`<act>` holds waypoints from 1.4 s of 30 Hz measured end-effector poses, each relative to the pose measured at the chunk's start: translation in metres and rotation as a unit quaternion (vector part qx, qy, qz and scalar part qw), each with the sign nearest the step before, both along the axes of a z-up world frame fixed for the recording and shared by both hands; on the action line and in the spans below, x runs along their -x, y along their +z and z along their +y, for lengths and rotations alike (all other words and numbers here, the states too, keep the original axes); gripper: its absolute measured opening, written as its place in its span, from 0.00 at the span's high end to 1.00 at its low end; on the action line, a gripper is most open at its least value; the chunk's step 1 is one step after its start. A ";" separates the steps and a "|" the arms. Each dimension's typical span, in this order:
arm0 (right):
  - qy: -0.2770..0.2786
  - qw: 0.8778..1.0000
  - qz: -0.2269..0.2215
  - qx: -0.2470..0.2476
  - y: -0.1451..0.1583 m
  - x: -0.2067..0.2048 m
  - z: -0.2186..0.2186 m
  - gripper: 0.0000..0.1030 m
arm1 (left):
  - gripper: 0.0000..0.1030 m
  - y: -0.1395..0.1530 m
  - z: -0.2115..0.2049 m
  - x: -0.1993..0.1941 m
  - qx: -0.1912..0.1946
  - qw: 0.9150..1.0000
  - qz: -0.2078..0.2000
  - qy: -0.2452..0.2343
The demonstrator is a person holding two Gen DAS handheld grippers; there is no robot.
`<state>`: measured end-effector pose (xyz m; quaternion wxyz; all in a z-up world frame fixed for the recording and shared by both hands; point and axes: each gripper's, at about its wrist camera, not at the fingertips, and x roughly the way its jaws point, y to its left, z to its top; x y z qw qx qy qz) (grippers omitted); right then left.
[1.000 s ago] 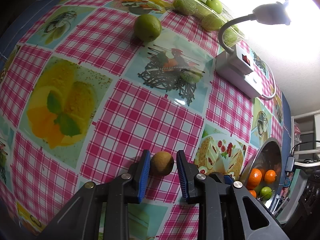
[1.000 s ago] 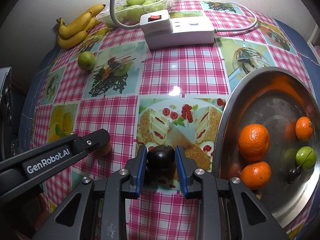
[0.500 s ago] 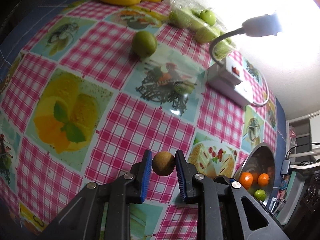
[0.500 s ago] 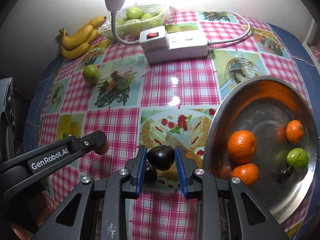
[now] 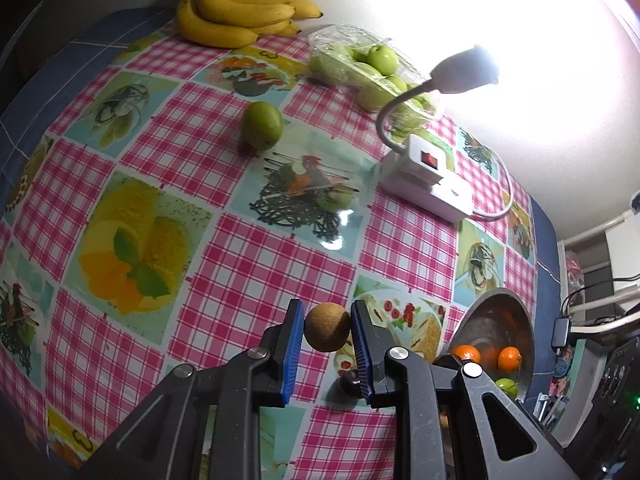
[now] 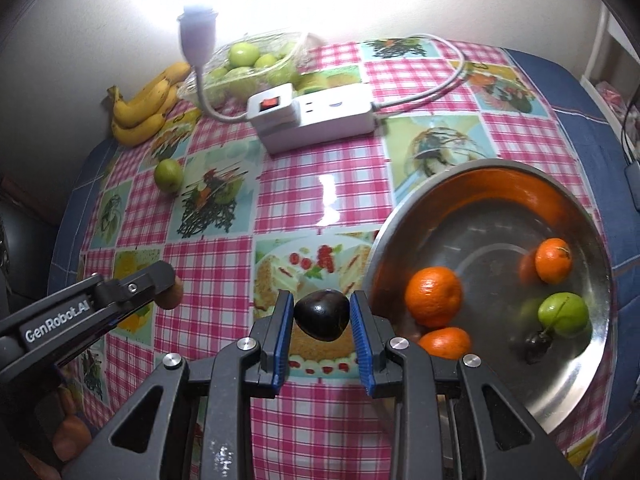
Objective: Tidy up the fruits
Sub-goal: 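Lift the held cherry and kiwi toward the steel bowl with both tools, then carry the cherry and kiwi over the steel bowl and lower them with both tools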
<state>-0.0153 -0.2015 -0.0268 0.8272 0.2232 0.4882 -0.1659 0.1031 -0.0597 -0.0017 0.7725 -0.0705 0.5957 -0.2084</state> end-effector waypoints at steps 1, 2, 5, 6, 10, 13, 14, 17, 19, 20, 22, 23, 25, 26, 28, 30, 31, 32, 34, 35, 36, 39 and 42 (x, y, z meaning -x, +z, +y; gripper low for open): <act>-0.005 1.000 -0.001 -0.002 0.001 0.003 -0.004 0.71 | 0.75 0.001 -0.002 0.001 -0.001 1.000 -0.002 -0.003; -0.009 1.000 -0.002 -0.003 0.001 0.005 -0.008 0.71 | 0.75 0.002 -0.005 0.003 -0.002 1.000 -0.004 -0.007; -0.025 1.000 -0.005 -0.004 0.003 0.012 -0.019 0.71 | 0.75 0.004 -0.012 0.008 -0.004 1.000 -0.007 -0.019; -0.031 0.999 -0.005 -0.004 0.003 0.015 -0.024 0.71 | 0.75 0.004 -0.015 0.009 -0.004 1.000 -0.007 -0.022; -0.058 0.998 -0.007 -0.006 0.003 0.029 -0.042 0.71 | 0.75 0.006 -0.024 0.016 -0.008 0.999 -0.013 -0.036; -0.077 0.997 -0.009 -0.009 0.004 0.038 -0.054 0.71 | 0.75 0.008 -0.032 0.021 -0.007 0.999 -0.015 -0.047; -0.081 0.997 -0.008 -0.008 0.003 0.041 -0.057 0.71 | 0.75 0.009 -0.035 0.024 -0.007 0.998 -0.016 -0.053; -0.095 0.995 -0.006 -0.009 0.003 0.048 -0.068 0.71 | 0.75 0.011 -0.044 0.031 -0.009 0.998 -0.021 -0.066; -0.106 0.994 -0.005 -0.010 0.003 0.053 -0.074 0.71 | 0.75 0.013 -0.051 0.038 -0.008 0.997 -0.024 -0.079; -0.110 0.994 -0.005 -0.010 0.003 0.055 -0.077 0.71 | 0.75 0.014 -0.056 0.042 -0.007 0.996 -0.024 -0.088; -0.121 0.993 -0.005 -0.009 0.004 0.061 -0.083 0.71 | 0.75 0.015 -0.065 0.050 -0.004 0.994 -0.024 -0.103; -0.126 0.992 -0.005 -0.009 0.004 0.064 -0.087 0.71 | 0.75 0.016 -0.069 0.054 -0.002 0.994 -0.024 -0.111; -0.139 0.990 -0.006 -0.011 0.004 0.071 -0.094 0.71 | 0.75 0.017 -0.077 0.061 0.000 0.992 -0.025 -0.126; -0.144 0.989 -0.007 -0.011 0.004 0.074 -0.098 0.71 | 0.75 0.018 -0.082 0.066 0.002 0.991 -0.026 -0.135; -0.154 0.988 -0.007 -0.011 0.005 0.080 -0.104 0.71 | 0.75 0.019 -0.092 0.076 0.003 0.988 -0.028 -0.154; -0.162 0.987 -0.007 -0.012 0.006 0.086 -0.109 0.71 | 0.75 0.019 -0.102 0.089 0.003 0.984 -0.028 -0.176; -0.166 0.986 -0.008 -0.012 0.006 0.089 -0.112 0.71 | 0.75 0.019 -0.107 0.095 0.001 0.982 -0.030 -0.185; -0.168 0.986 -0.009 -0.013 0.007 0.091 -0.113 0.71 | 0.75 0.018 -0.112 0.101 -0.003 0.980 -0.033 -0.196; -0.171 0.985 -0.013 -0.015 0.008 0.096 -0.116 0.71 | 0.75 0.016 -0.123 0.115 -0.011 0.975 -0.039 -0.218; -0.172 0.985 -0.015 -0.015 0.009 0.097 -0.117 0.71 | 0.75 0.015 -0.128 0.121 -0.013 0.973 -0.040 -0.229; -0.172 0.985 -0.017 -0.015 0.010 0.099 -0.118 0.71 | 0.75 0.014 -0.132 0.125 -0.014 0.971 -0.039 -0.235; -0.172 0.985 -0.019 -0.019 0.010 0.100 -0.120 0.70 | 0.75 0.008 -0.139 0.136 -0.017 0.967 -0.034 -0.253; -0.169 0.985 -0.019 -0.022 0.010 0.100 -0.120 0.70 | 0.75 0.003 -0.146 0.143 -0.021 0.963 -0.028 -0.266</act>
